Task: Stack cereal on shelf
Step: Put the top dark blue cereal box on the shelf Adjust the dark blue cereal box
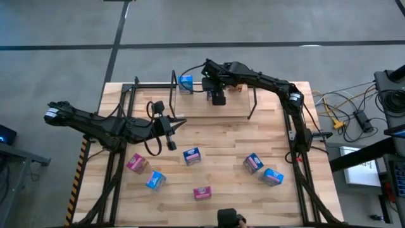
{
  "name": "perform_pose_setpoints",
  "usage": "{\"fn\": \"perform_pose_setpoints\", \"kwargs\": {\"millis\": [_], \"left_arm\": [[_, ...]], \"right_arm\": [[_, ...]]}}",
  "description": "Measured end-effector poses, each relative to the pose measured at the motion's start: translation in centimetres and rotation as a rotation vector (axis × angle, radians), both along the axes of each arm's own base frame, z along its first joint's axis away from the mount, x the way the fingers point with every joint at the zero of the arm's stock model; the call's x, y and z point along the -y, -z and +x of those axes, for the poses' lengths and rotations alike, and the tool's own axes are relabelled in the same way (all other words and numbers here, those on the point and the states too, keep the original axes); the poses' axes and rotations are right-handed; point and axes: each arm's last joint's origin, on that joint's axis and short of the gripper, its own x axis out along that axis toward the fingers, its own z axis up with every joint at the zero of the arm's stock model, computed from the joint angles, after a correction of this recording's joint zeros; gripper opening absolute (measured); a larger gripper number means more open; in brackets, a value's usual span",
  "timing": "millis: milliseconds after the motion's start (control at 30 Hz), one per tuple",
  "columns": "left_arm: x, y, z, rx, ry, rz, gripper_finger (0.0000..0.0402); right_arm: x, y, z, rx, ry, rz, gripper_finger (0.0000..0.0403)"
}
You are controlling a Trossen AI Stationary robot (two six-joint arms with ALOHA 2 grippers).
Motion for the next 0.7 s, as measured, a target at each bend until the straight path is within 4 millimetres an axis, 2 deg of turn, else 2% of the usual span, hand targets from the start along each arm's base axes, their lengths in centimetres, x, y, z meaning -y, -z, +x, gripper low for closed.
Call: {"fn": "perform_pose_setpoints", "kwargs": {"millis": [300, 700], "left_arm": [[0.0, 0.0, 0.0, 0.0, 0.0, -0.001, 0.0], [0.0, 0.0, 0.0, 0.005, -0.003, -0.014, 0.0]], "right_arm": [[0.0, -0.3, 0.1, 0.014, 0.005, -0.003, 0.0203], [-0.5, -4.1, -0.6, 0.096, 0.012, -0.033, 0.0203]]}}
